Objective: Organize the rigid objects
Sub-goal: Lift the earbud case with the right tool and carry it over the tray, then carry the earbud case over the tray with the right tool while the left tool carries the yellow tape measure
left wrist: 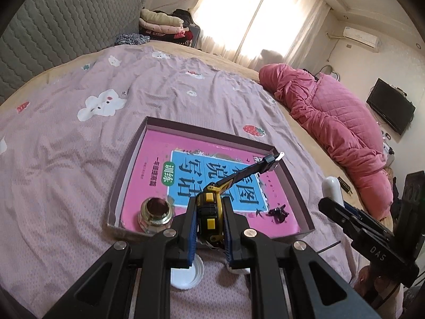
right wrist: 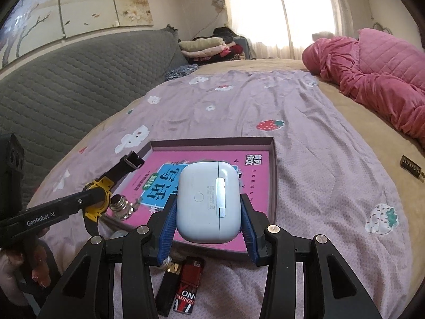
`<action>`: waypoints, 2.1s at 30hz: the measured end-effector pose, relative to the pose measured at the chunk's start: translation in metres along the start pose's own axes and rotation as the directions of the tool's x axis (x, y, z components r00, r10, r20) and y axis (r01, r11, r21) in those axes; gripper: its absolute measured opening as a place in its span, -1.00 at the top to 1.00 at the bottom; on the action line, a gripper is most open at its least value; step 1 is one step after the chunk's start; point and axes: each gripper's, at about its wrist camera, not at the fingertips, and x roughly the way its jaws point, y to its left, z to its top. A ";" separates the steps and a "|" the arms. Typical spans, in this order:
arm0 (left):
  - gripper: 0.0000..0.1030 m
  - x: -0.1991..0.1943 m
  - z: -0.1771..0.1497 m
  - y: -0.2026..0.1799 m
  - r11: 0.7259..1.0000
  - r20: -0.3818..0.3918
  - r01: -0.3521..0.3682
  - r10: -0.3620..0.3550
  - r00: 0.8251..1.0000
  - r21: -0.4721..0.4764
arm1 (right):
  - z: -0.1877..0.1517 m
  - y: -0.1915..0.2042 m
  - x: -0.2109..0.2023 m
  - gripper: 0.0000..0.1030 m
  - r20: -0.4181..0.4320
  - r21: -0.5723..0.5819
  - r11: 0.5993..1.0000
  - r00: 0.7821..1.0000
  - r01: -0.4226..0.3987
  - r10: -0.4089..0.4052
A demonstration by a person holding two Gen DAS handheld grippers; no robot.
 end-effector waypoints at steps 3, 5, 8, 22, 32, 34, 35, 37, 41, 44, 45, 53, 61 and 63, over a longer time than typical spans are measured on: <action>0.67 0.004 0.005 -0.001 1.000 0.004 -0.001 0.001 1.000 0.000 | 0.002 -0.001 0.001 0.12 0.002 0.001 1.000 1.000 0.003 -0.003; 0.67 0.008 0.009 -0.001 1.000 0.007 -0.005 0.005 1.000 -0.001 | 0.003 -0.002 0.001 0.12 0.002 0.002 1.000 1.000 0.004 -0.004; 0.67 0.013 0.013 0.000 1.000 0.008 -0.008 0.008 1.000 -0.006 | 0.005 -0.004 0.002 0.12 0.002 0.008 1.000 1.000 0.008 -0.008; 0.67 0.042 0.019 -0.004 0.997 -0.019 -0.077 0.077 0.997 0.006 | 0.013 -0.024 0.008 0.12 0.003 0.057 0.998 0.999 0.036 -0.036; 0.67 0.069 0.018 -0.012 0.985 -0.055 -0.160 0.163 0.985 0.059 | 0.018 -0.041 0.010 0.12 0.007 0.090 0.994 0.998 0.067 -0.068; 0.67 0.073 0.017 -0.014 0.981 -0.056 -0.172 0.177 0.983 0.083 | 0.019 -0.043 0.012 0.12 0.003 0.094 0.993 0.997 0.070 -0.071; 0.67 0.074 0.016 -0.015 0.979 -0.055 -0.181 0.187 0.981 0.097 | 0.020 -0.044 0.014 0.12 0.001 0.094 0.993 0.998 0.070 -0.071; 0.67 0.078 0.015 -0.016 0.975 -0.060 -0.190 0.198 0.978 0.115 | 0.021 -0.043 0.016 0.12 -0.002 0.089 0.994 0.998 0.068 -0.068; 0.67 0.083 0.012 -0.018 0.968 -0.061 -0.207 0.217 0.974 0.139 | 0.021 -0.037 0.022 0.12 -0.011 0.069 0.996 0.998 0.061 -0.061; 0.67 0.086 0.010 -0.021 0.963 -0.059 -0.215 0.227 0.972 0.162 | 0.020 -0.033 0.026 0.12 -0.020 0.051 0.997 0.998 0.053 -0.052; 0.67 0.087 0.010 -0.021 0.962 -0.060 -0.217 0.230 0.971 0.168 | 0.020 -0.031 0.028 0.12 -0.024 0.046 0.998 0.999 0.049 -0.048; 0.67 0.091 0.002 -0.027 0.950 -0.074 -0.219 0.240 0.968 0.223 | 0.020 -0.017 0.040 0.12 -0.041 -0.009 1.000 0.999 0.024 -0.024; 0.67 0.092 -0.002 -0.030 0.930 -0.068 -0.239 0.268 0.961 0.277 | 0.016 -0.002 0.058 0.11 -0.086 -0.059 0.998 0.996 -0.015 0.010; 0.67 0.093 -0.001 -0.029 0.928 -0.067 -0.246 0.275 0.959 0.280 | 0.014 0.003 0.063 0.11 -0.098 -0.076 0.997 0.995 -0.031 0.024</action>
